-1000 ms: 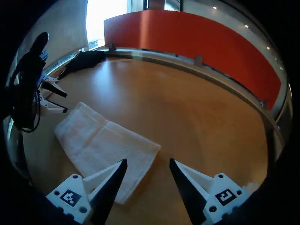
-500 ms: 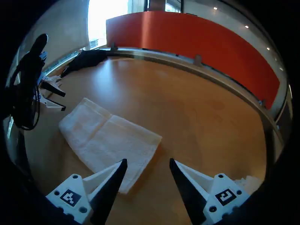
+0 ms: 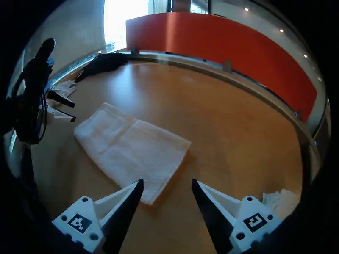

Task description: Fold towel

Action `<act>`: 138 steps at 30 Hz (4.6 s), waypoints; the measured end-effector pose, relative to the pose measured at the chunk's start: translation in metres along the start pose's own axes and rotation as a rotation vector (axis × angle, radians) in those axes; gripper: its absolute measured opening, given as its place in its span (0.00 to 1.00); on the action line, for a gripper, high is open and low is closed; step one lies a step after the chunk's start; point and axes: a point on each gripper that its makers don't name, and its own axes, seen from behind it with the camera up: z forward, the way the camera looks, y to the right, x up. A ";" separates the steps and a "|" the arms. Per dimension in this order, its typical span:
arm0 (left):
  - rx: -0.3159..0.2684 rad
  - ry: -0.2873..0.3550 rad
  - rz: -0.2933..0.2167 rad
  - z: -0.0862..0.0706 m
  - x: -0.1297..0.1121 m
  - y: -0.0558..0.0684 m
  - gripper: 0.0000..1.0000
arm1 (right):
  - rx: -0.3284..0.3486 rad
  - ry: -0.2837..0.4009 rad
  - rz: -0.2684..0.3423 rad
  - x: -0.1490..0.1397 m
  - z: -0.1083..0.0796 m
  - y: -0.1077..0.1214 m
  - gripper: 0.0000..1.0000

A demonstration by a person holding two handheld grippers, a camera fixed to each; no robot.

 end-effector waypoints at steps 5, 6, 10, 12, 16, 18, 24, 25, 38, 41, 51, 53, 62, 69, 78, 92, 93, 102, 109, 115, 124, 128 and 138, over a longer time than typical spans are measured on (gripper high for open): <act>0.009 0.001 -0.028 -0.007 -0.009 0.000 0.94 | 0.031 -0.012 -0.032 -0.007 -0.002 -0.004 0.87; 0.012 0.001 -0.033 -0.009 -0.010 0.000 0.94 | 0.038 -0.015 -0.038 -0.008 -0.003 -0.005 0.87; 0.027 0.000 -0.055 -0.015 -0.018 -0.002 0.94 | 0.068 -0.026 -0.069 -0.013 -0.004 -0.009 0.87; 0.036 0.000 -0.071 -0.019 -0.023 -0.003 0.94 | 0.080 -0.032 -0.087 -0.015 -0.004 -0.011 0.87; 0.046 -0.002 -0.114 -0.026 -0.036 -0.003 0.94 | 0.100 -0.051 -0.122 -0.020 -0.003 -0.013 0.87; 0.053 -0.004 -0.135 -0.030 -0.042 -0.004 0.94 | 0.111 -0.058 -0.138 -0.022 -0.003 -0.014 0.86; 0.078 -0.015 -0.180 -0.042 -0.063 -0.006 0.94 | 0.138 -0.070 -0.167 -0.025 -0.002 -0.016 0.84; 0.081 -0.018 -0.186 -0.044 -0.066 -0.007 0.94 | 0.141 -0.072 -0.171 -0.025 -0.002 -0.016 0.84; 0.109 -0.048 -0.230 -0.064 -0.098 -0.010 0.94 | 0.178 -0.116 -0.197 -0.040 0.006 -0.018 0.61; 0.111 -0.054 -0.236 -0.067 -0.104 -0.010 0.94 | 0.182 -0.122 -0.195 -0.042 0.009 -0.018 0.57; 0.115 -0.064 -0.242 -0.074 -0.115 -0.009 0.94 | 0.184 -0.141 -0.195 -0.047 0.012 -0.016 0.36; 0.117 -0.065 -0.238 -0.074 -0.115 -0.009 0.94 | 0.190 -0.142 -0.191 -0.047 0.013 -0.017 0.29; 0.117 -0.065 -0.244 -0.077 -0.118 -0.009 0.94 | 0.195 -0.135 -0.185 -0.043 0.013 -0.019 0.05; 0.117 -0.064 -0.242 -0.078 -0.117 -0.010 0.94 | 0.183 -0.116 -0.216 -0.033 0.010 -0.019 0.04; 0.121 -0.047 -0.255 -0.084 -0.112 -0.014 0.94 | 0.161 -0.066 -0.272 0.005 -0.001 -0.022 0.04; 0.119 -0.002 -0.282 -0.099 -0.095 -0.017 0.94 | 0.167 0.028 -0.381 0.080 -0.014 -0.041 0.04; 0.120 0.000 -0.282 -0.100 -0.094 -0.017 0.94 | 0.169 0.033 -0.387 0.084 -0.014 -0.043 0.04; 0.125 0.013 -0.285 -0.106 -0.092 -0.020 0.94 | 0.182 0.054 -0.430 0.104 -0.015 -0.054 0.04; 0.130 0.023 -0.293 -0.114 -0.092 -0.025 0.94 | 0.197 0.051 -0.464 0.113 -0.012 -0.061 0.04; 0.139 0.035 -0.318 -0.125 -0.095 -0.031 0.94 | 0.227 0.050 -0.515 0.126 -0.004 -0.078 0.04; 0.143 0.047 -0.360 -0.143 -0.107 -0.031 0.94 | 0.301 0.037 -0.583 0.142 0.018 -0.124 0.04; 0.150 0.052 -0.368 -0.150 -0.111 -0.032 0.94 | 0.338 0.025 -0.602 0.145 0.032 -0.147 0.04; 0.172 0.067 -0.412 -0.164 -0.124 -0.041 0.94 | 0.400 -0.038 -0.619 0.128 0.076 -0.196 0.04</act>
